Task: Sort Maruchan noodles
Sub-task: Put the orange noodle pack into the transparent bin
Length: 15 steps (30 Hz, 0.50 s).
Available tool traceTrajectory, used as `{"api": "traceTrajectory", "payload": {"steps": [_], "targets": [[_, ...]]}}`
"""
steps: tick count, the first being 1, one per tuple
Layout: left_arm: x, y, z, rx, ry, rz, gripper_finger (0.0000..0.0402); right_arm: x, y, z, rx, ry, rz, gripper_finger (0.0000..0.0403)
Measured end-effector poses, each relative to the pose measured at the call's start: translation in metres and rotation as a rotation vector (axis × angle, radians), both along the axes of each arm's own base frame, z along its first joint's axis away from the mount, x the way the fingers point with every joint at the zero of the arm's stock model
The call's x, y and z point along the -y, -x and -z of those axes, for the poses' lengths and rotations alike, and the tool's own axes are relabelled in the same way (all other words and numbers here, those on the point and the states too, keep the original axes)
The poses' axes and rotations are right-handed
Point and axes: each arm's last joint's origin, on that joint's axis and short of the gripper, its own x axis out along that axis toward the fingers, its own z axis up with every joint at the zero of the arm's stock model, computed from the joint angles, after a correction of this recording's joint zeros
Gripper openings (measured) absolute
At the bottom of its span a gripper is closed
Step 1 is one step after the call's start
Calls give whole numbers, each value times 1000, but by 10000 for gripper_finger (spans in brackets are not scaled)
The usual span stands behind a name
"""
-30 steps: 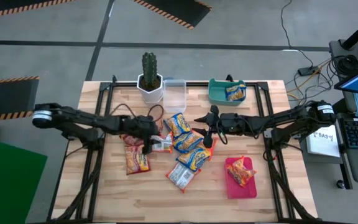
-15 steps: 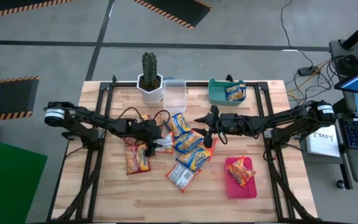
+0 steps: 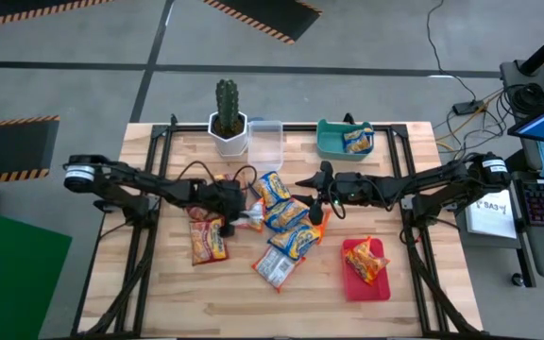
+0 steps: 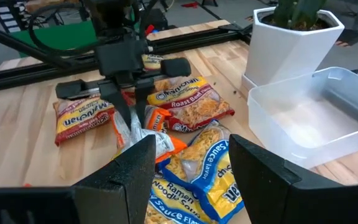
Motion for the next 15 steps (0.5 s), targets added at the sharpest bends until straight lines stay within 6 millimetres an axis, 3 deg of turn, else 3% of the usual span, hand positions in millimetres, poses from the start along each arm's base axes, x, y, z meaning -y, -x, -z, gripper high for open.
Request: {"api": "traceTrajectory", "payload": {"steps": [7, 15], "targets": [[2, 6, -33, 168, -2, 110, 2, 0, 0, 0, 5, 1, 0, 192], [9, 14, -86, 537, 55, 315, 1, -3, -2, -5, 33, 21, -48, 192]]}}
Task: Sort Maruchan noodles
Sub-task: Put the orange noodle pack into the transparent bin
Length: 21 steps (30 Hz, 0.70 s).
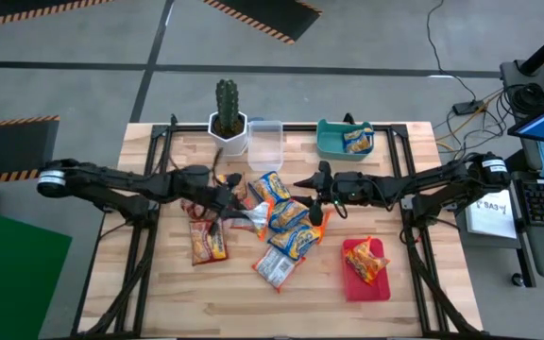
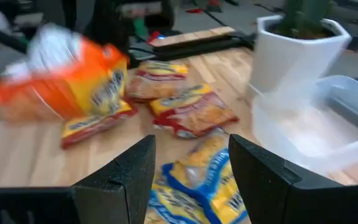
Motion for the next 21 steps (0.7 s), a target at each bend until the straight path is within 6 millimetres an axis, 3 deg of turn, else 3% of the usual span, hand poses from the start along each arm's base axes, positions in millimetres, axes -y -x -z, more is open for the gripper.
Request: {"api": "traceTrajectory", "payload": {"steps": [5, 13, 17, 21], "targets": [[2, 1, -10, 51, 109, 56, 1, -15, -10, -27, 75, 94, -137, 191], [2, -8, 3, -83, 330, -2, 0, -47, -18, -64, 98, 440, -304, 192], [1, -11, 9, -144, 423, -30, 0, -59, -22, -71, 21, 567, -279, 192], [1, -13, 13, -171, 455, -42, 0, -69, -27, -64, -143, 657, -304, 192]]}}
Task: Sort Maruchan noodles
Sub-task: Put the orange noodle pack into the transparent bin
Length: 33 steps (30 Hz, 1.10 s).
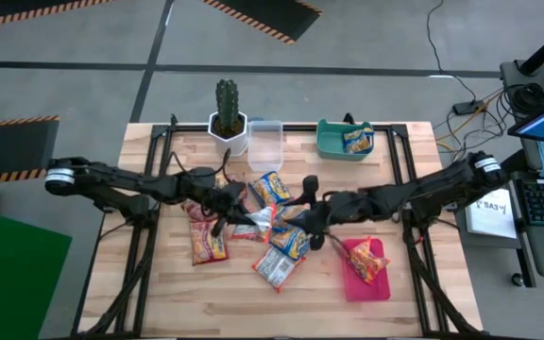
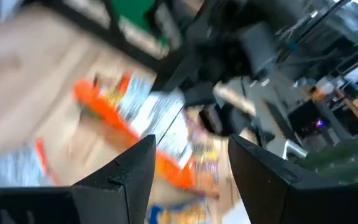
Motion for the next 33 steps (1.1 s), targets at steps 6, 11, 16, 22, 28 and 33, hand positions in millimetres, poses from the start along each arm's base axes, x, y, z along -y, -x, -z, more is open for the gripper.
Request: {"api": "traceTrajectory", "payload": {"steps": [6, 11, 16, 22, 28, 33], "targets": [[-5, -3, -2, 21, 51, -32, 0, -15, -16, 10, -147, 102, -4, 192], [-8, -4, 1, 5, 63, -47, 0, -17, -25, 0, -219, 159, 27, 192], [-8, -5, 1, 10, 63, -45, 0, -18, -31, 1, -250, 204, 20, 192], [-8, -6, -4, 60, 75, -47, 0, -17, -36, 2, -238, 256, -5, 192], [-8, -6, -6, 80, 71, -44, 0, -16, -48, 8, -200, 330, -34, 192], [-7, -6, -7, 87, 72, -36, 0, -13, -60, 14, -188, 362, -65, 192]]}}
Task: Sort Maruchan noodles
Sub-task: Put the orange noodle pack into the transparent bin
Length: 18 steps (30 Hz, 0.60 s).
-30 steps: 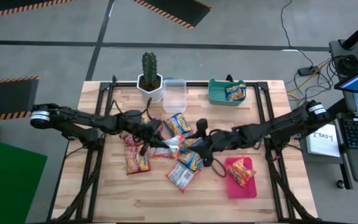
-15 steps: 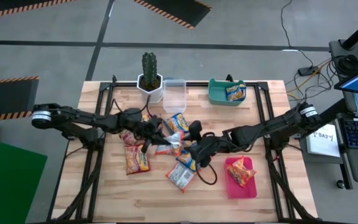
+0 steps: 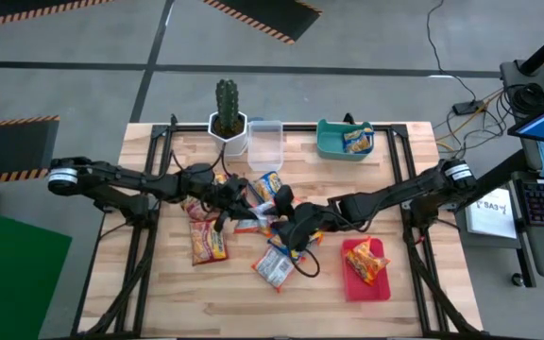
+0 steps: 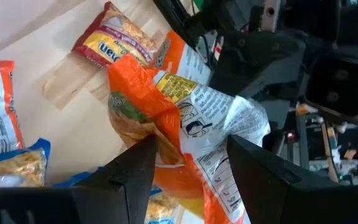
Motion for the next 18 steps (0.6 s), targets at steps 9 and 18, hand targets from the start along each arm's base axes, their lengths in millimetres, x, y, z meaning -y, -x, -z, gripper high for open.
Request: {"api": "traceTrajectory", "payload": {"steps": [9, 18], "targets": [[0, 0, 1, -5, -16, 3, 0, 3, -9, 0, -7, 7, 2, 162], [0, 0, 1, 1, -24, -5, 24, 5, -6, -3, -10, -28, 25, 21]]}}
